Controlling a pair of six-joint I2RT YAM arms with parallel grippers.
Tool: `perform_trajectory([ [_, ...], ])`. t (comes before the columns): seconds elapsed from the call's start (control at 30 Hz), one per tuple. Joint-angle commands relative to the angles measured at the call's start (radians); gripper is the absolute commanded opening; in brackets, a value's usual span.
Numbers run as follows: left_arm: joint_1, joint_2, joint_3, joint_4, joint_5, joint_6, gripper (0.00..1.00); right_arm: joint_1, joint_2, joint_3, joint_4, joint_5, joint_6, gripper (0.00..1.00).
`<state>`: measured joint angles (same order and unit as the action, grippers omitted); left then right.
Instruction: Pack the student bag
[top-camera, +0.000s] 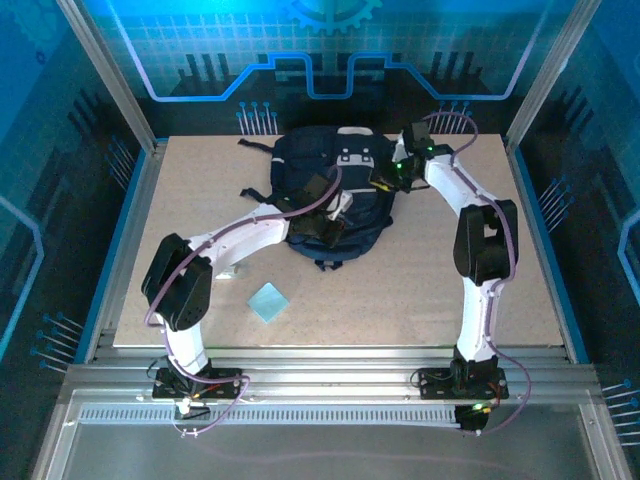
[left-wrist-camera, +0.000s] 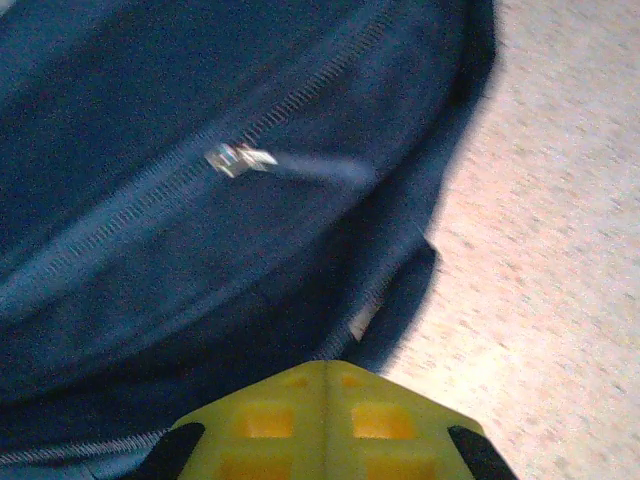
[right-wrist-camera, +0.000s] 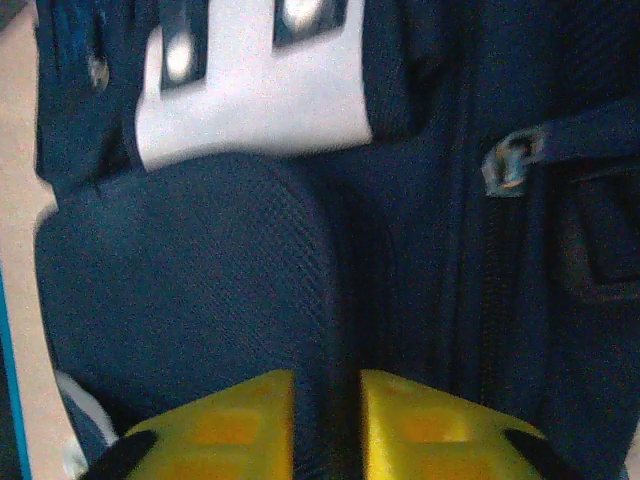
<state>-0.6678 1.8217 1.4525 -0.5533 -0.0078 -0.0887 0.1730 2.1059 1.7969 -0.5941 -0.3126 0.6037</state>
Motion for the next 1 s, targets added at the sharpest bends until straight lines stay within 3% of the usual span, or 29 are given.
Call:
perform_trajectory([
  [0.0, -0.035, 0.031, 0.087, -0.052, 0.083, -0.075, 0.00, -0.030, -0.068, -0.004, 0.072, 0.057, 0.015, 0.45],
  [0.07, -0.036, 0.073, 0.134, -0.025, 0.106, -0.100, 0.00, -0.030, -0.144, -0.084, 0.093, 0.075, 0.025, 0.57],
  [0.13, -0.037, 0.110, 0.179, -0.006, 0.120, -0.123, 0.00, -0.030, -0.209, -0.161, 0.092, 0.102, 0.032, 0.61],
  [0.3, -0.037, 0.167, 0.275, 0.019, 0.211, -0.158, 0.00, -0.028, -0.387, -0.394, 0.138, 0.106, 0.087, 0.63],
  [0.43, -0.043, 0.175, 0.293, 0.020, 0.247, -0.172, 0.00, -0.016, -0.454, -0.559, 0.250, 0.038, 0.188, 0.63],
  [0.63, -0.044, 0.141, 0.240, -0.017, 0.152, -0.165, 0.00, 0.048, -0.425, -0.624, 0.366, 0.053, 0.265, 0.63],
  [0.73, -0.042, 0.097, 0.167, -0.001, 0.069, -0.209, 0.00, 0.074, -0.383, -0.622, 0.429, 0.057, 0.284, 0.53],
  [0.8, -0.037, 0.065, 0.109, 0.033, 0.040, -0.252, 0.05, 0.087, -0.351, -0.604, 0.454, 0.059, 0.285, 0.47],
  [0.97, 0.006, -0.005, -0.024, 0.145, 0.040, -0.385, 0.19, 0.106, -0.253, -0.548, 0.456, 0.107, 0.296, 0.46],
])
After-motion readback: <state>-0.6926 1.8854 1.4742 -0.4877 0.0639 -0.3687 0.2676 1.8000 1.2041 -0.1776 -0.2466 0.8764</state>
